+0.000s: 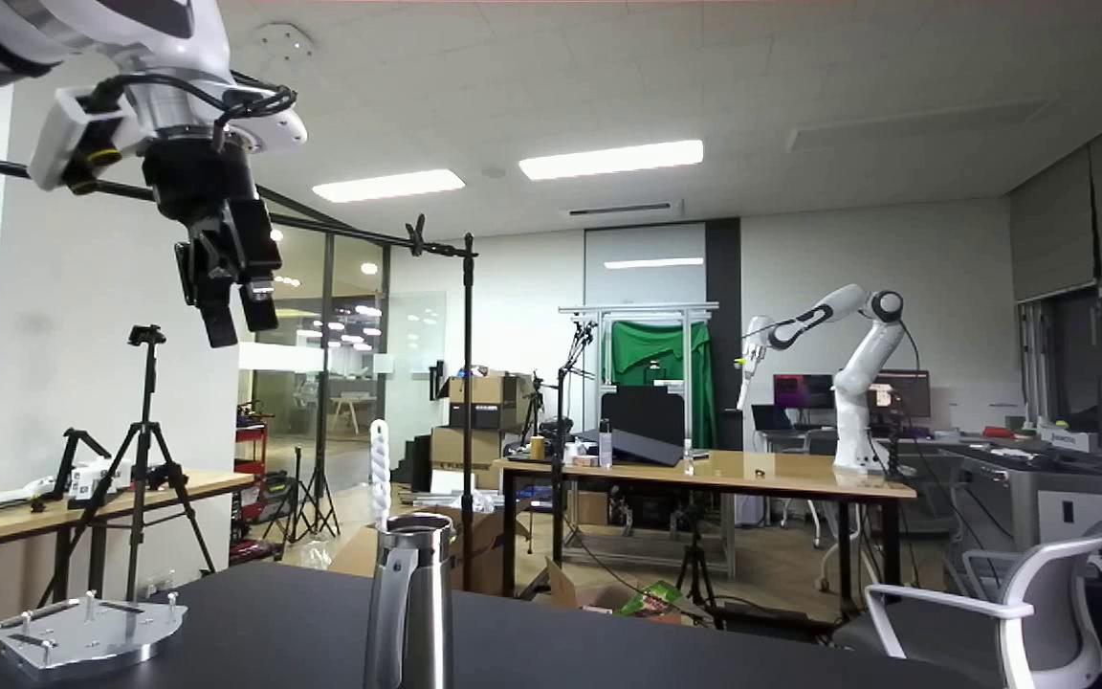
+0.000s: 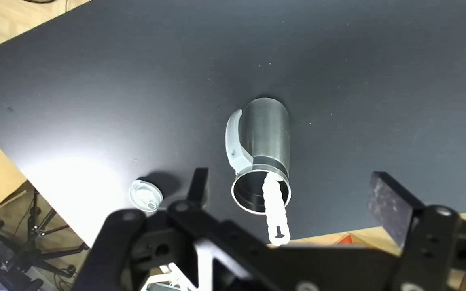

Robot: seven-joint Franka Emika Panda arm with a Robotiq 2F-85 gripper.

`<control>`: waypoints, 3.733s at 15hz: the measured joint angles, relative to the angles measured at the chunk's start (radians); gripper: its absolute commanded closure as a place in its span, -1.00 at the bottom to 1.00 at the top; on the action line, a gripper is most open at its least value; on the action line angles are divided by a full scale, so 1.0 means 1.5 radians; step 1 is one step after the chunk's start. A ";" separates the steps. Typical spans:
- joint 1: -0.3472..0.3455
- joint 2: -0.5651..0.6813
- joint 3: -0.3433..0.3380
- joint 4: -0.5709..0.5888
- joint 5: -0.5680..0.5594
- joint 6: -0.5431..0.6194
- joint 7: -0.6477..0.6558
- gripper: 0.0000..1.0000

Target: Stir the contents in the flusk.

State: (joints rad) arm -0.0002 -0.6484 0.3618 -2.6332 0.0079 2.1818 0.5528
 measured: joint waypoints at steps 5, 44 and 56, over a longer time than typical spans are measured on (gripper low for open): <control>-0.017 0.030 -0.004 0.011 -0.019 0.007 0.003 -1.00; 0.042 0.478 -0.159 0.242 -0.094 0.052 0.454 -0.07; 0.036 0.478 -0.215 0.279 -0.096 -0.001 0.317 0.07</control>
State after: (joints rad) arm 0.0537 0.0692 0.0386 -2.2150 -0.1363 2.1802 1.0289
